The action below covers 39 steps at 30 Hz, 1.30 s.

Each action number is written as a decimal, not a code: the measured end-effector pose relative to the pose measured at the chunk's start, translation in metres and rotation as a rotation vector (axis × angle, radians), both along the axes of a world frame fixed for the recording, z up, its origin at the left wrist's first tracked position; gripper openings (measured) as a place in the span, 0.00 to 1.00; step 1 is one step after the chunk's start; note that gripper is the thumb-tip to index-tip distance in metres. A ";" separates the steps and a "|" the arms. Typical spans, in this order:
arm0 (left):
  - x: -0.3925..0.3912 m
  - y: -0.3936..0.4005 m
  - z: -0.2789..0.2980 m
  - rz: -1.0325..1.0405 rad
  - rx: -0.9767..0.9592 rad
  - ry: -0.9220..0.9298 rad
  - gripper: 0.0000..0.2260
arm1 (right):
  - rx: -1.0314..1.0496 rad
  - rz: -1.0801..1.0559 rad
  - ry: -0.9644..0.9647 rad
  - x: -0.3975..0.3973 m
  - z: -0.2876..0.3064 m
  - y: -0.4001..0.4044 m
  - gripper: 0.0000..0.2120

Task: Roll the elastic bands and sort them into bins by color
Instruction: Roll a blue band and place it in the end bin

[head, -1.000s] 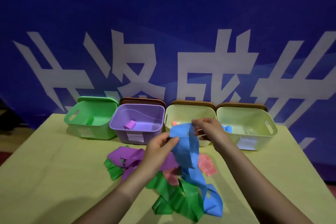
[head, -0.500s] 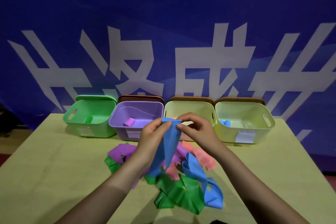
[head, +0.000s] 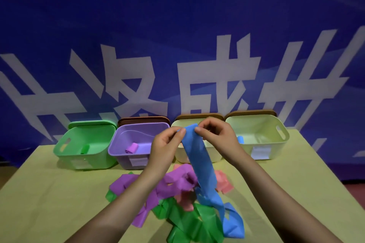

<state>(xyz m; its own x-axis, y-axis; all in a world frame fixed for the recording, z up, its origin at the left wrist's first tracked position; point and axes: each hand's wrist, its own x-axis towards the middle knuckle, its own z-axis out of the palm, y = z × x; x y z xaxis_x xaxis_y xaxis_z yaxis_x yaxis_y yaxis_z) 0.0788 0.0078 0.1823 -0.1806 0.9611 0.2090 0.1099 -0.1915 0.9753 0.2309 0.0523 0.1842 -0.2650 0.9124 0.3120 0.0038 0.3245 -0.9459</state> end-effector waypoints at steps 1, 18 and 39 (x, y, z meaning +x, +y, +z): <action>0.002 0.002 0.002 0.003 0.013 -0.018 0.09 | -0.014 -0.009 0.022 0.001 -0.001 0.002 0.08; 0.021 0.038 0.000 -0.073 -0.444 -0.693 0.22 | -0.123 0.054 -0.004 -0.007 -0.024 0.004 0.13; -0.031 0.072 0.006 0.046 -0.138 -1.064 0.18 | -0.500 0.232 -0.104 0.028 -0.071 0.002 0.15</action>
